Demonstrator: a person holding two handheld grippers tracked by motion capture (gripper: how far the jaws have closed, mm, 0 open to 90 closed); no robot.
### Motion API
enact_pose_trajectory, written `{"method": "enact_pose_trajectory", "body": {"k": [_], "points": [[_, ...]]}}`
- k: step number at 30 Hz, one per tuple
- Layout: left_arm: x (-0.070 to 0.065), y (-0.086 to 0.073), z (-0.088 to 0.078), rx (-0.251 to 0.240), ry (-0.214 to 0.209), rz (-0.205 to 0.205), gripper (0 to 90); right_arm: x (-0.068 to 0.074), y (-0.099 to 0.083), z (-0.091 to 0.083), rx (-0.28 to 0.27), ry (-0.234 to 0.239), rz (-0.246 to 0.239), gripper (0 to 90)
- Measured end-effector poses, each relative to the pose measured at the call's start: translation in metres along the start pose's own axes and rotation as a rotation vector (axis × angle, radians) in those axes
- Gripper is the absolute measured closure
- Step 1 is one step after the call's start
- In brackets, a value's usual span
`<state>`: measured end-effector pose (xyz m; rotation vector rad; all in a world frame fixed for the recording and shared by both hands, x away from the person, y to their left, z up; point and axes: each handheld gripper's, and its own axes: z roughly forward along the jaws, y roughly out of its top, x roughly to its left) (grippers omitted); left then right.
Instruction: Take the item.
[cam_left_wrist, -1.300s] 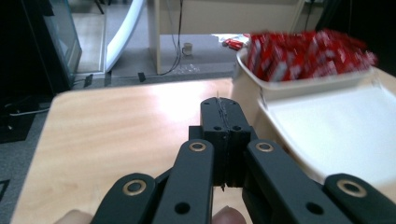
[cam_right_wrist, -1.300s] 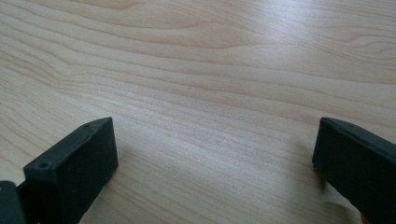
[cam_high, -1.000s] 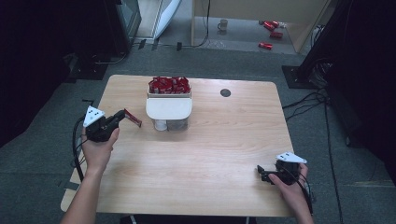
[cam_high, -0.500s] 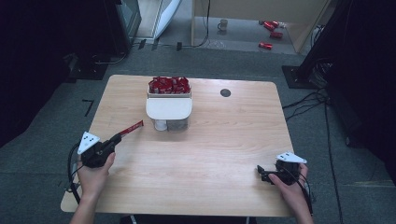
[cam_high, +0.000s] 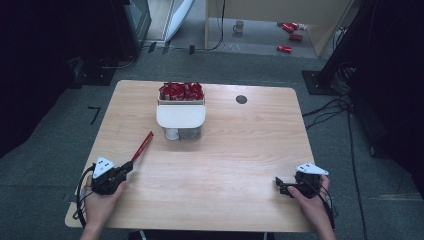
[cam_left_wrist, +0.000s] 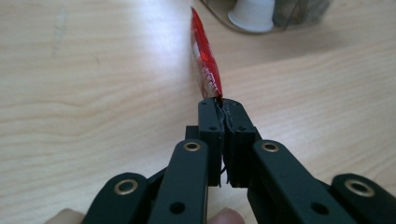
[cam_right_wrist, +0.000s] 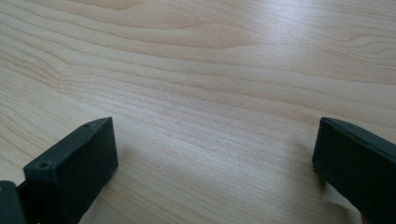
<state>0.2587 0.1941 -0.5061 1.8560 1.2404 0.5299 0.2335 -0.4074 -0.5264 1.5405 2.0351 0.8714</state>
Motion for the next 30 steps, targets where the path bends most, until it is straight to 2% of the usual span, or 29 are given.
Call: {"method": "enact_pose_trajectory", "body": {"k": [4,5,8,12,15,18,19,21,22,24,26,28,30], "points": [[-0.001,-0.001,0.002,0.017,-0.01,0.006,84.5,0.0,0.0,0.0,0.0,0.0,0.0,0.0],[-0.002,-0.002,0.003,0.039,-0.017,0.02,82.1,0.0,0.0,0.0,0.0,0.0,0.0,0.0],[-0.004,-0.002,0.004,0.049,-0.025,0.039,78.0,0.0,0.0,0.0,0.0,0.0,0.0,0.0],[-0.002,-0.002,0.001,0.035,-0.02,0.029,69.9,0.0,0.0,0.0,0.0,0.0,0.0,0.0],[0.004,-0.002,-0.004,0.022,0.003,-0.015,60.9,0.0,0.0,0.0,0.0,0.0,0.0,0.0],[0.008,-0.005,-0.008,0.026,0.038,-0.031,52.1,0.0,0.0,0.0,0.0,0.0,0.0,0.0],[0.008,-0.005,-0.008,0.026,0.038,-0.031,49.8,0.0,0.0,0.0,0.0,0.0,0.0,0.0],[0.015,-0.006,-0.014,0.021,0.072,-0.063,45.1,0.0,0.0,0.0,0.0,0.0,0.0,0.0],[0.015,-0.006,-0.014,0.021,0.072,-0.063,42.9,0.0,0.0,0.0,0.0,0.0,0.0,0.0],[0.021,-0.006,-0.02,0.032,0.09,-0.099,39.9,0.0,0.0,0.0,0.0,0.0,0.0,0.0],[0.023,-0.007,-0.022,0.034,0.093,-0.106,38.2,0.0,0.0,0.0,0.0,0.0,0.0,0.0],[0.026,-0.009,-0.024,0.048,0.098,-0.11,32.0,0.0,0.0,0.0,0.0,0.0,0.0,0.0],[0.028,-0.014,-0.025,0.09,0.12,-0.111,23.4,0.0,0.0,0.0,0.0,0.0,0.0,0.0]]}}
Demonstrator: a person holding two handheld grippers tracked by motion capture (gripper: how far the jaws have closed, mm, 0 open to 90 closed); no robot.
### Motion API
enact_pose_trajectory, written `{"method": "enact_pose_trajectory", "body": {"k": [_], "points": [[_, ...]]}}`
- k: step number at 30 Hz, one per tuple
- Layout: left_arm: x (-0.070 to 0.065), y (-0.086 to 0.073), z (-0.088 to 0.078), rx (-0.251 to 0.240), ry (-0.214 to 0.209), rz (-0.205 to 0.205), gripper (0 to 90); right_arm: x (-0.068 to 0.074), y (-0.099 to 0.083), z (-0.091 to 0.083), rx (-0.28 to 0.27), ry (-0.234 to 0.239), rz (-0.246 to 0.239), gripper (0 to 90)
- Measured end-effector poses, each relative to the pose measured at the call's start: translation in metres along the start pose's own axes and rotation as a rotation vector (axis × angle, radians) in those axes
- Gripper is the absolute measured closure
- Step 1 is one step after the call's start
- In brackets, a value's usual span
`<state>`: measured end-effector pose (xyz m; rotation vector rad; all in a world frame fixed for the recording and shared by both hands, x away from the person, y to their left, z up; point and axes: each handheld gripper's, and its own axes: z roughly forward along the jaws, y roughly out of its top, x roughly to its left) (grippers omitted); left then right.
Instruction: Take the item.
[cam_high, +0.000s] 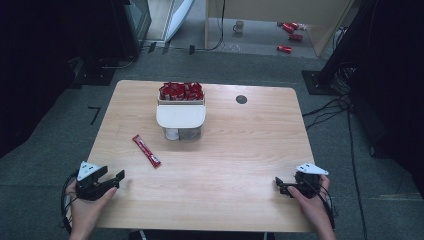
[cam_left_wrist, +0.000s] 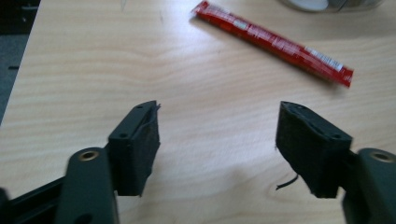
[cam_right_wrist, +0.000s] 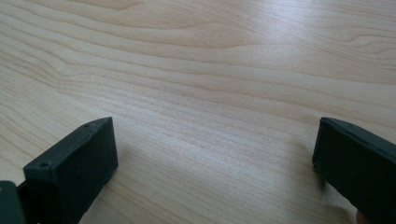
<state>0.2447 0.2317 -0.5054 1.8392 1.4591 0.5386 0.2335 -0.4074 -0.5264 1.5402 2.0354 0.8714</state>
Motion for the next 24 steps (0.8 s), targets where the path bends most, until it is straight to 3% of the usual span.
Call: {"method": "enact_pose_trajectory", "body": {"k": [1,5,9,14,17,24], "points": [[0.001,-0.001,0.0,0.017,0.015,0.0,16.0,0.0,0.0,0.0,0.0,0.0,0.0,0.0],[0.004,-0.005,0.0,0.066,0.048,0.003,2.4,0.0,0.0,0.0,0.0,0.0,0.0,0.0],[0.009,-0.009,0.002,0.087,0.076,0.001,0.0,0.0,0.0,0.0,0.0,0.0,0.0,0.0],[0.009,-0.008,0.003,0.085,0.082,0.002,0.0,0.0,0.0,0.0,0.0,0.0,0.0,0.0],[0.004,-0.007,0.006,0.102,0.107,0.036,0.0,0.0,0.0,0.0,0.0,0.0,0.0,0.0],[0.0,-0.007,0.01,0.117,0.117,0.052,0.0,0.0,0.0,0.0,0.0,0.0,0.0,0.0]]}}
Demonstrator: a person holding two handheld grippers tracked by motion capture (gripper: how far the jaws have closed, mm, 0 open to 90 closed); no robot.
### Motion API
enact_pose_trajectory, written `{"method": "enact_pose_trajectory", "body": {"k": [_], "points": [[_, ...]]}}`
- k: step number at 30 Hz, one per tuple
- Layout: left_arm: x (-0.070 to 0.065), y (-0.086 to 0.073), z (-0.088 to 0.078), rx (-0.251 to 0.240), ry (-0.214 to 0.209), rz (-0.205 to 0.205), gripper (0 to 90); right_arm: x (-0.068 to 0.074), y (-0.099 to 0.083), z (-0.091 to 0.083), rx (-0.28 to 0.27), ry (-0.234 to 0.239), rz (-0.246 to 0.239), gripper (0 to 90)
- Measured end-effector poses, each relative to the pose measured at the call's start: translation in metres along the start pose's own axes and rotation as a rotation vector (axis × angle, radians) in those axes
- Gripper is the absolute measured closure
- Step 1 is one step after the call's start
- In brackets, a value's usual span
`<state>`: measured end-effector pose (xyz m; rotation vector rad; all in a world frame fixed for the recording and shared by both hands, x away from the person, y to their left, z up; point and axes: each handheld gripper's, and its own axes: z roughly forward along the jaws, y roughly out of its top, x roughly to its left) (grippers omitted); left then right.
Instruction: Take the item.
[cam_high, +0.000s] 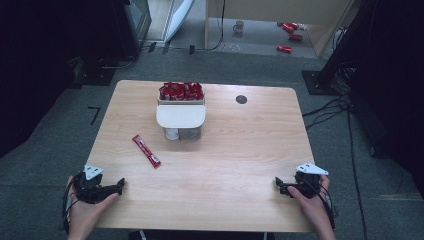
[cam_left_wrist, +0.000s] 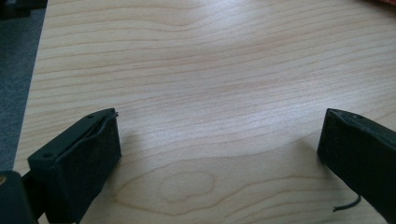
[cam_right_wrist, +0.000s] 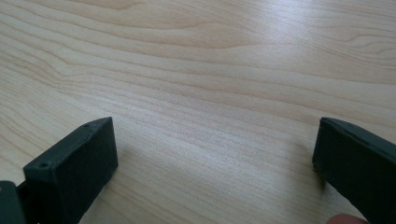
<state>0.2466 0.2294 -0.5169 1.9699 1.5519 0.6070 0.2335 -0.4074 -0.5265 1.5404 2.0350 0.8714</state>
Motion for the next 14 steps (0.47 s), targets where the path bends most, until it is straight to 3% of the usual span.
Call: {"method": "enact_pose_trajectory", "body": {"k": [4,14], "points": [[-0.001,-0.002,0.001,-0.02,-0.001,0.001,0.0,0.0,0.0,0.0,0.0,0.0,0.0,0.0],[-0.011,0.002,0.004,-0.019,0.019,-0.022,0.0,0.0,0.0,0.0,0.0,0.0,0.0,0.0]]}}
